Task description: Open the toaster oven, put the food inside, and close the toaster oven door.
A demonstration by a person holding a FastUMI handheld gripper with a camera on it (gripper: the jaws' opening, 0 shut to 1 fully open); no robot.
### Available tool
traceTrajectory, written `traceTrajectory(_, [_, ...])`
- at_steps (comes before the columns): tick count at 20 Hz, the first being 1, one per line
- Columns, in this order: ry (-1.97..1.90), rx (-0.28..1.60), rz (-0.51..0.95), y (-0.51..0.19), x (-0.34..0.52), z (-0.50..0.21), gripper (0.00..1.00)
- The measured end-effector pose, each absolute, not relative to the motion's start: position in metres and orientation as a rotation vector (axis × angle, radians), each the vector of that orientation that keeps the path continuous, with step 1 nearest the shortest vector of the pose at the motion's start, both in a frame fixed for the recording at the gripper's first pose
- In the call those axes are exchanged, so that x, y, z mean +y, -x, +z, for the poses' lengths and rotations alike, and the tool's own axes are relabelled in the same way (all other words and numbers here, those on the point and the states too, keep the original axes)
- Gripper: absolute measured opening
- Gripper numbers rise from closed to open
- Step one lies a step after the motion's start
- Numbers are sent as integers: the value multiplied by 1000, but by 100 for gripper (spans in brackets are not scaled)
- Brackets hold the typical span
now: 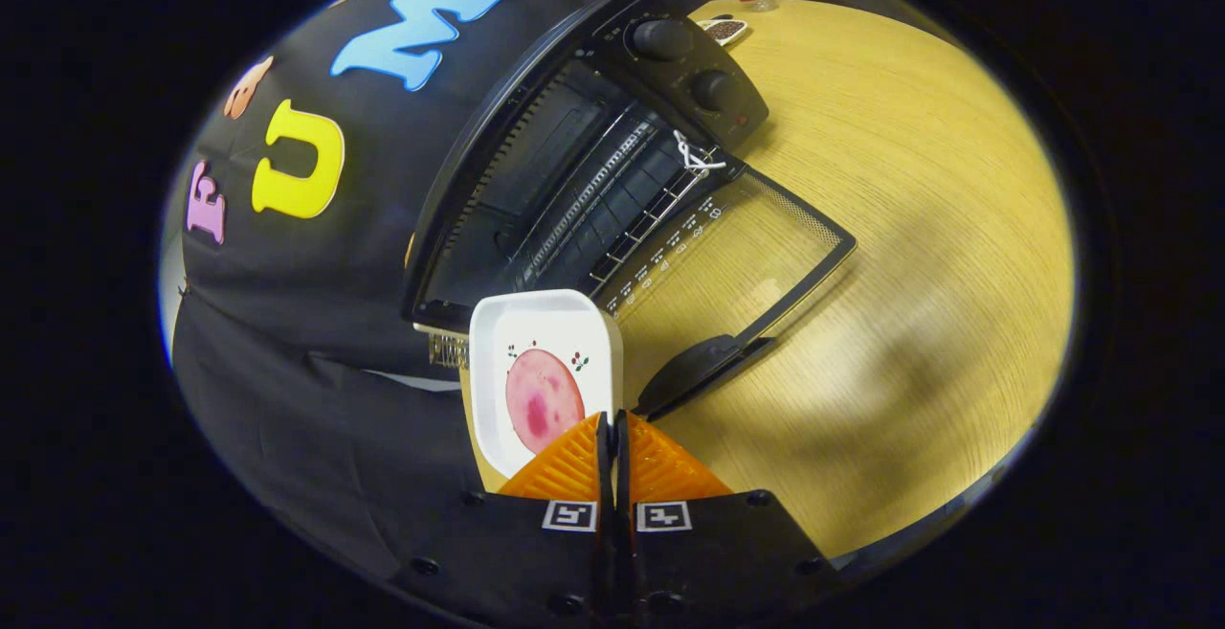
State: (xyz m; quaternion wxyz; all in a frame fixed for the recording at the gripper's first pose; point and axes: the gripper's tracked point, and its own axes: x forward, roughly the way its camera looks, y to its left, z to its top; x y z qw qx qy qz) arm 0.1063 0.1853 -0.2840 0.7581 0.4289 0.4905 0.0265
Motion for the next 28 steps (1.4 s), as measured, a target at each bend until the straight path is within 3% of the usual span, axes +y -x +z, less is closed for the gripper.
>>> traceTrajectory(6, [-1099,1001,-104,-134,178,-298,1])
traceTrajectory(28, [-1403,743,-399,-232,178,-309,2])
